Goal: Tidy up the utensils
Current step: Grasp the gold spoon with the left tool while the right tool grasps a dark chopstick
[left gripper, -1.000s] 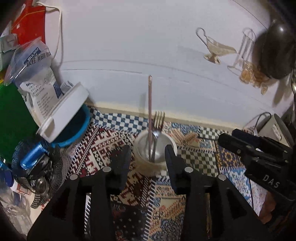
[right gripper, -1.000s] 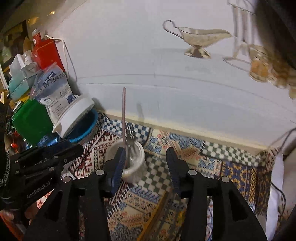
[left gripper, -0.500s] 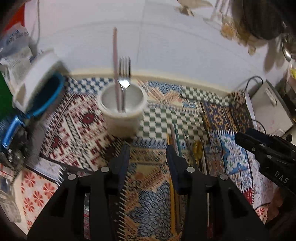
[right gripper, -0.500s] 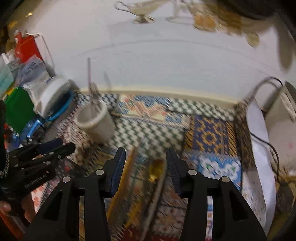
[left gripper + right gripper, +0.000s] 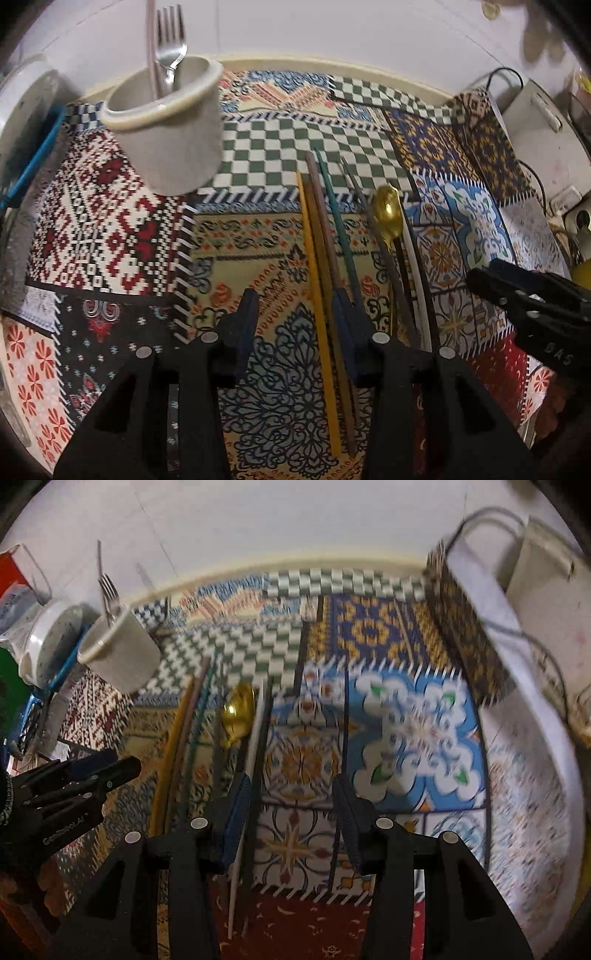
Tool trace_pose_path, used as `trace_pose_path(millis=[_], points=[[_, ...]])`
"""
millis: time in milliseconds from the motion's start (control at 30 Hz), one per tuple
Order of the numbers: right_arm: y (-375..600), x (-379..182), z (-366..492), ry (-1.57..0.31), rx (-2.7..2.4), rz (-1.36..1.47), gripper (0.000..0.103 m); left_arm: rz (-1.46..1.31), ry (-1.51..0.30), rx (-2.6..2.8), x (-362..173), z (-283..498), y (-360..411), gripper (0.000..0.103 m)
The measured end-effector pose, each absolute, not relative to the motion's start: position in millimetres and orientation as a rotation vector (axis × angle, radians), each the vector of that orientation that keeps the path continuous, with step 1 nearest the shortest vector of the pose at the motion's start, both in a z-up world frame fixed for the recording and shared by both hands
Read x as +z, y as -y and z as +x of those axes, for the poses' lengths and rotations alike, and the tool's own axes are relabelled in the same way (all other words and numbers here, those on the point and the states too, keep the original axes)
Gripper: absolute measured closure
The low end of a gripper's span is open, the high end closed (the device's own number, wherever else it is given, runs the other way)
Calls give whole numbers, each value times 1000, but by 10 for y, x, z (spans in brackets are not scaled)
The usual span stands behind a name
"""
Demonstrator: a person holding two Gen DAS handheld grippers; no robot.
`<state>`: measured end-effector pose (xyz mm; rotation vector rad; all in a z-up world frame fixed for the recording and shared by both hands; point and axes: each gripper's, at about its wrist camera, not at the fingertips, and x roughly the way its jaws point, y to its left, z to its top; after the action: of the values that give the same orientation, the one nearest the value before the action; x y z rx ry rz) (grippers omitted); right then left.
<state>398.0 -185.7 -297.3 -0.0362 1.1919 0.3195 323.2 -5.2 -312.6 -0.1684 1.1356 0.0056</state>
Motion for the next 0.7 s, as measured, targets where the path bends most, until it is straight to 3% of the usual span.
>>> trace_pose_path(millis=[300, 500, 700], points=[[1524, -3033, 4115, -1217, 422, -18, 61, -180, -1129, 16, -3145, 3218, -37, 63], [1184, -3205, 4246, -1263, 480, -67, 83, -208, -1129, 28, -3152, 3153, -125, 63], [1037, -3308, 4353, -1287, 498, -113, 93, -217, -1131, 15, -3163, 3101, -146, 67]])
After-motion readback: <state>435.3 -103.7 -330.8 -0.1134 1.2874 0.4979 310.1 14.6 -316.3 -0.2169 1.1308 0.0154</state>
